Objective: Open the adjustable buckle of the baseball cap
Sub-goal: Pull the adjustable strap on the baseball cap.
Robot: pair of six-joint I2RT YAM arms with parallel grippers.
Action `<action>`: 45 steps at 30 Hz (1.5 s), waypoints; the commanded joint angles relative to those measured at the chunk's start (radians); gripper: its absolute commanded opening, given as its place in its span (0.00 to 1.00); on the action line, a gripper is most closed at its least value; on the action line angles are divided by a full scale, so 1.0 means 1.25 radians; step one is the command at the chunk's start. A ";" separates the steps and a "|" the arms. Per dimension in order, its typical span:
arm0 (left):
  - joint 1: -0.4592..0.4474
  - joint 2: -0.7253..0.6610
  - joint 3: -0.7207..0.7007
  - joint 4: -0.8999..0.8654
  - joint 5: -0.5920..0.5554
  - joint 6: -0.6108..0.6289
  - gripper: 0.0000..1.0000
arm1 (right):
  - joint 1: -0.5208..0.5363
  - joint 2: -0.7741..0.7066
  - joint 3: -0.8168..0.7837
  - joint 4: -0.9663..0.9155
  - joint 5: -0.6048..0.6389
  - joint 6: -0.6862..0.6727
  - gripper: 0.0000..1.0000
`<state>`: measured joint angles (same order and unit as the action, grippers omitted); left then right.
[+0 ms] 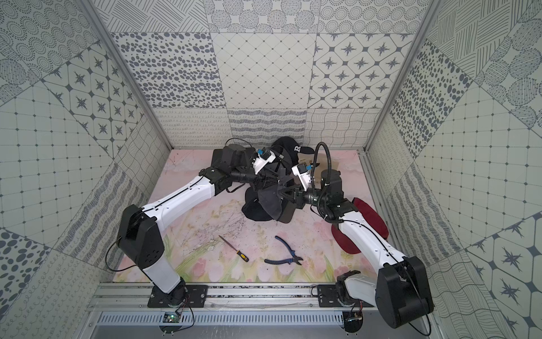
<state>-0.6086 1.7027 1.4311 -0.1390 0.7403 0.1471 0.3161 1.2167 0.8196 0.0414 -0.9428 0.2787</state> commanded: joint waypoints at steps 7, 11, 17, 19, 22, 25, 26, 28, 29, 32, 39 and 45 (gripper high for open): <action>0.005 -0.033 -0.024 -0.078 0.013 0.300 0.76 | -0.036 0.055 0.093 -0.130 -0.180 -0.132 0.00; 0.030 -0.051 -0.045 -0.087 0.067 0.343 0.81 | -0.039 0.089 0.135 -0.200 -0.200 -0.181 0.00; 0.062 -0.060 -0.043 -0.158 0.098 0.379 0.78 | -0.038 0.113 0.204 -0.304 -0.198 -0.242 0.00; 0.074 -0.057 -0.045 -0.165 0.118 0.376 0.77 | -0.036 0.126 0.218 -0.322 -0.199 -0.248 0.00; 0.080 -0.052 -0.048 -0.160 0.158 0.374 0.76 | -0.024 0.149 0.242 -0.356 -0.196 -0.262 0.00; 0.080 -0.048 -0.052 -0.125 0.172 0.353 0.76 | -0.013 0.164 0.252 -0.366 -0.194 -0.265 0.00; 0.081 -0.049 -0.057 -0.110 0.175 0.346 0.76 | -0.010 0.167 0.254 -0.366 -0.194 -0.263 0.00; 0.081 -0.055 -0.070 -0.079 0.182 0.335 0.75 | -0.008 0.172 0.257 -0.364 -0.198 -0.258 0.00; 0.079 -0.059 -0.076 -0.063 0.188 0.330 0.75 | -0.006 0.174 0.259 -0.361 -0.199 -0.253 0.00; 0.071 -0.067 -0.091 -0.042 0.179 0.329 0.73 | -0.001 0.174 0.263 -0.359 -0.206 -0.243 0.00; 0.052 -0.070 -0.105 0.006 0.153 0.313 0.70 | 0.010 0.165 0.252 -0.323 -0.232 -0.210 0.00; 0.036 -0.074 -0.115 0.050 0.125 0.315 0.70 | 0.025 0.169 0.248 -0.315 -0.239 -0.200 0.00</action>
<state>-0.5518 1.6238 1.2915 -0.1757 0.8993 0.5476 0.3359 1.4296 1.1164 -0.3996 -1.2060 0.0231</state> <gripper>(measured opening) 0.699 0.060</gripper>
